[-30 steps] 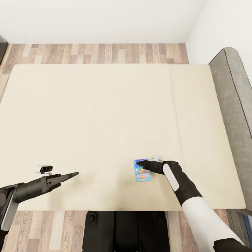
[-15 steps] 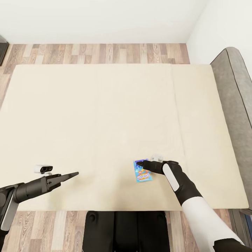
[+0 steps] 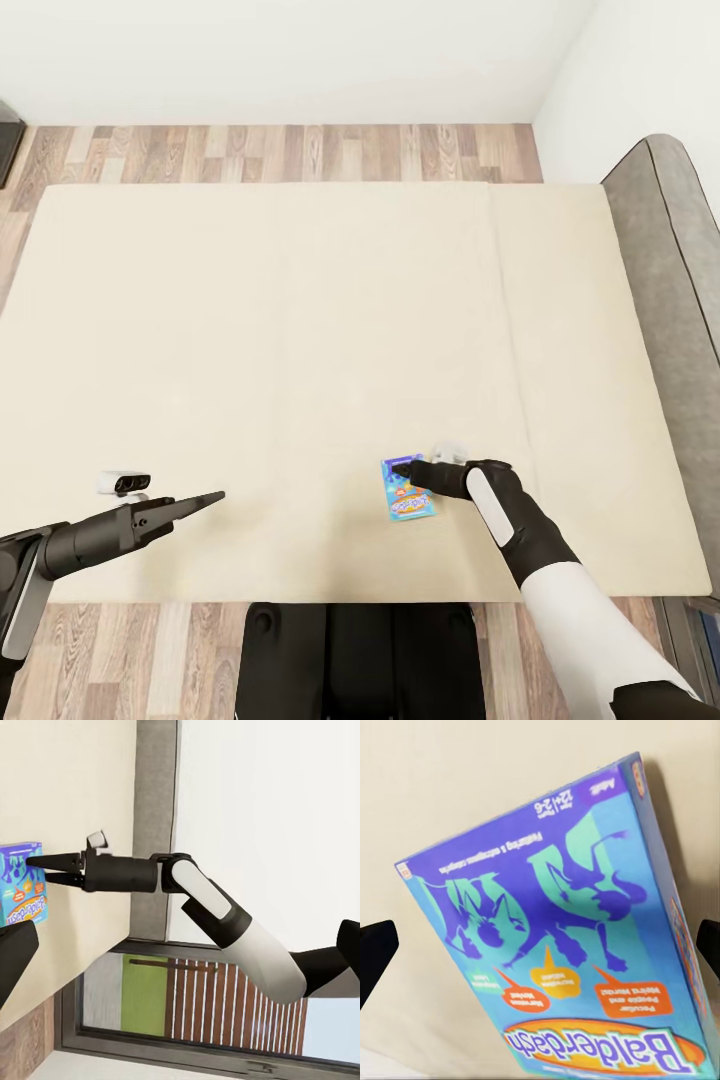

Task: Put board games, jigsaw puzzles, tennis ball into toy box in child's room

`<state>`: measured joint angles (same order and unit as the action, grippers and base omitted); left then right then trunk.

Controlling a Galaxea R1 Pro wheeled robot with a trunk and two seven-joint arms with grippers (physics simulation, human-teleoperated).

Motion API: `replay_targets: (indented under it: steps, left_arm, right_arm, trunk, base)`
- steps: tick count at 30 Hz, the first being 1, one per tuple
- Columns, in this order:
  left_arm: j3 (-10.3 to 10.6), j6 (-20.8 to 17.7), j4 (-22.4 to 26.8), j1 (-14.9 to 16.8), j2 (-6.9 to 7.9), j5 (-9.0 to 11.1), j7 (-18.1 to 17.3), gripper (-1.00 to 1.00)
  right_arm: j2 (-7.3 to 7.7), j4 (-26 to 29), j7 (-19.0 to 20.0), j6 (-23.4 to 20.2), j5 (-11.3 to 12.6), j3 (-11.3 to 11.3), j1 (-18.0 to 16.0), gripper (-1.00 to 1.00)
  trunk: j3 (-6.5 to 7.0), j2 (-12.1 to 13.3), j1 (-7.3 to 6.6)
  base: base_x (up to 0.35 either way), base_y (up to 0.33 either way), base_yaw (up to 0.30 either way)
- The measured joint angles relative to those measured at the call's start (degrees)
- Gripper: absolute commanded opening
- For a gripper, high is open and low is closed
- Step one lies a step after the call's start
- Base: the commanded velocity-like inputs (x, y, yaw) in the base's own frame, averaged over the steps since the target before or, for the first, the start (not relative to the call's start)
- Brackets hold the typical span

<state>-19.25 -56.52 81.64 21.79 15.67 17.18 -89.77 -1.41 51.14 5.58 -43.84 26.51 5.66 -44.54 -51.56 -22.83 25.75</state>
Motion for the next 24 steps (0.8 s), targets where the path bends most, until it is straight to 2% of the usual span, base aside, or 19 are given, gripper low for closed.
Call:
replay_targets:
  steps: [13, 24]
  left_arm:
    - [0.0, 0.0, 0.0, 0.0, 0.03, 0.0, 0.0, 1.00]
    - [0.0, 0.0, 0.0, 0.0, 0.04, 0.0, 0.0, 1.00]
  right_arm:
    - [-0.13, -0.1, -0.1, -1.5, 0.1, 0.0, 0.0, 1.00]
    - [-0.40, -0.1, -0.2, -1.5, 0.1, 0.0, 0.0, 1.00]
  trunk:
    - [0.00, 0.0, 0.00]
    - [0.00, 0.0, 0.00]
  base:
    - [0.000, 0.001, 0.000]
    - [0.000, 0.091, 0.000]
